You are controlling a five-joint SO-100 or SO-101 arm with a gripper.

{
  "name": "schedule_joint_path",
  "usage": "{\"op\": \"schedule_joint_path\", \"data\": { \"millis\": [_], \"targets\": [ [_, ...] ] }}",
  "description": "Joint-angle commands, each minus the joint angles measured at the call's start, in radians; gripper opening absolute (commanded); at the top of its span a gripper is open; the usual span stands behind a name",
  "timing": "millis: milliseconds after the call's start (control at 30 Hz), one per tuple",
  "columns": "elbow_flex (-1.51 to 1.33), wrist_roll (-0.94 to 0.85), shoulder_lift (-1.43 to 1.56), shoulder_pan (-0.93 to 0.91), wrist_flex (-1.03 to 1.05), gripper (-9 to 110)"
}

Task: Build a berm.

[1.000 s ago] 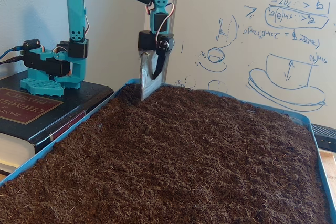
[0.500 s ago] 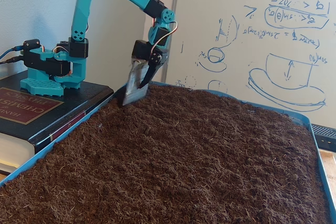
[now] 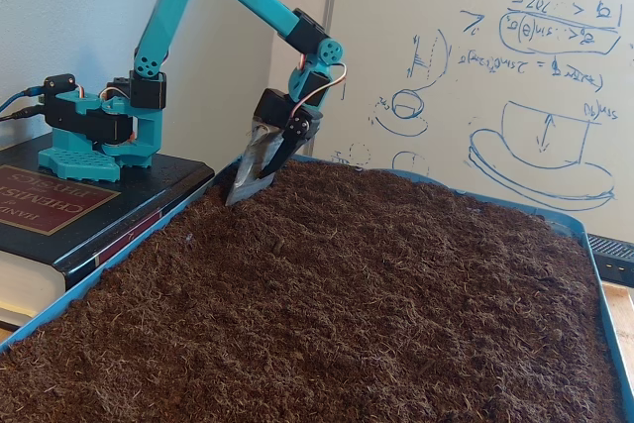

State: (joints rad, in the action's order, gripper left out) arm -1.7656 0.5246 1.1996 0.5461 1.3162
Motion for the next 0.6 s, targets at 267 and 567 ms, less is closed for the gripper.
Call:
{"op": "schedule_joint_path", "data": {
  "millis": [267, 567],
  "targets": [
    [0.207, -0.081, -0.123, -0.086, 0.011, 1],
    [0.278, -0.190, -0.153, -0.146, 0.011, 1]
  ]
}}
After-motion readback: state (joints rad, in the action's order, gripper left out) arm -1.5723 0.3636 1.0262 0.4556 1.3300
